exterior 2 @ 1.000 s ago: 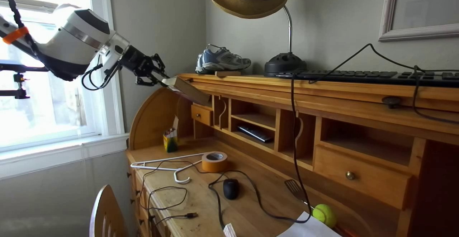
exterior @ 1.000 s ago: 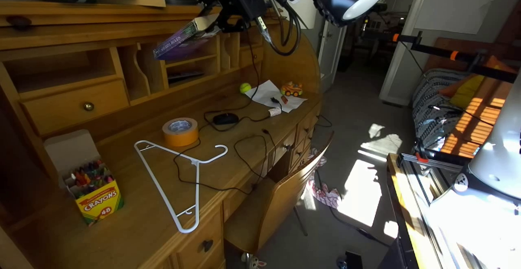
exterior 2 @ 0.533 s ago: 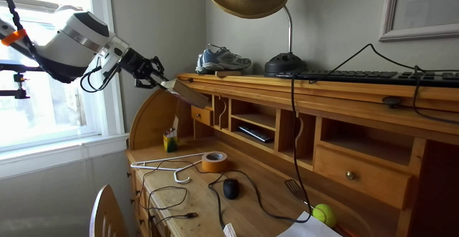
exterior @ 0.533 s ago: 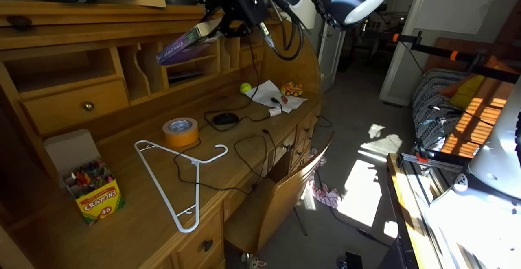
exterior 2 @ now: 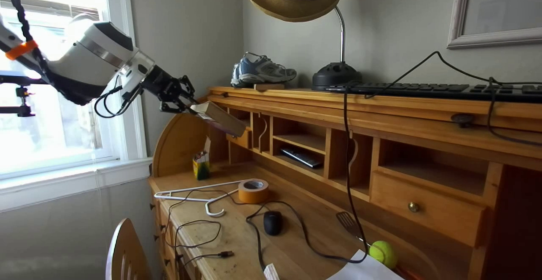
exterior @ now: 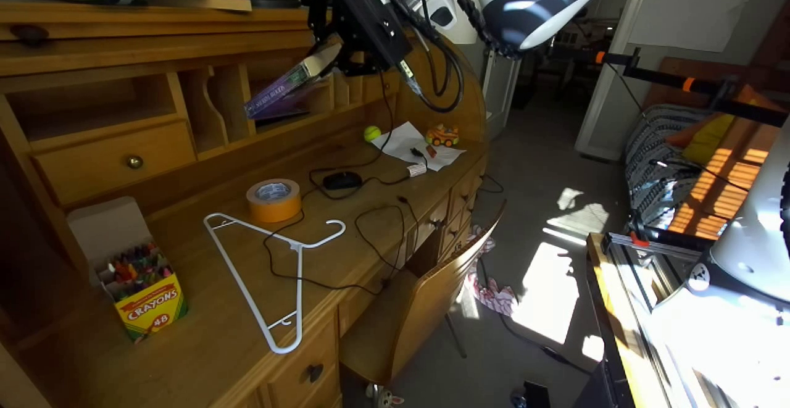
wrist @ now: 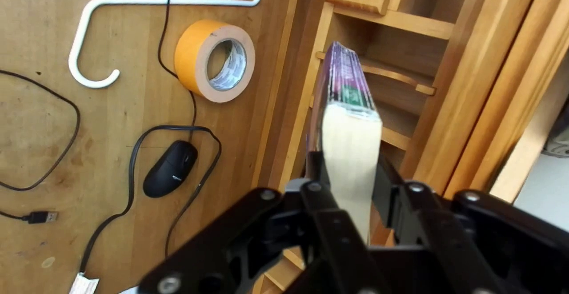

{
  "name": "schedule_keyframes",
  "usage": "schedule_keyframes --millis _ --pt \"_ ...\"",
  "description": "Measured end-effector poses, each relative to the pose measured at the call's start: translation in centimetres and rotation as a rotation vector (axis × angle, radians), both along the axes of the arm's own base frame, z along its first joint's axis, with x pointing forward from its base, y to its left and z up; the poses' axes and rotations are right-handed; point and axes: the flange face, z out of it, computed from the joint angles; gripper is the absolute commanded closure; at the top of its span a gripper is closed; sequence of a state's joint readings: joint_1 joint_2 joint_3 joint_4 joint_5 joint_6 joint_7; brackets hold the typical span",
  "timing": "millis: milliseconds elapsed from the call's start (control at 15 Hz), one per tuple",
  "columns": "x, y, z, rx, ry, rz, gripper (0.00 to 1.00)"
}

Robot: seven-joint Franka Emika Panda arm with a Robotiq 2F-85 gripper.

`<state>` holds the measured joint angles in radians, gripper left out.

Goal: Take the book off of the top

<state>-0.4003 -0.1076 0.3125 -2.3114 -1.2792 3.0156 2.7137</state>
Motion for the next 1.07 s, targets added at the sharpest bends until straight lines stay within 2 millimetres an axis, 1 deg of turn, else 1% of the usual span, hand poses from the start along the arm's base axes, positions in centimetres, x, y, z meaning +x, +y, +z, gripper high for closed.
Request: schedule_keyframes --millis 200,400,867,1067 --pt "0.3 -0.9 -1.7 -0.027 0.032 0.015 0.93" --pt "0.7 -1.5 -2.7 -0.033 0.049 0.019 0.93" --pt "3.1 -2.5 -2.3 -0.043 0.028 0.03 0.93" --pt "3.6 -3.1 -3.5 -0.05 0.048 0.037 0.93"
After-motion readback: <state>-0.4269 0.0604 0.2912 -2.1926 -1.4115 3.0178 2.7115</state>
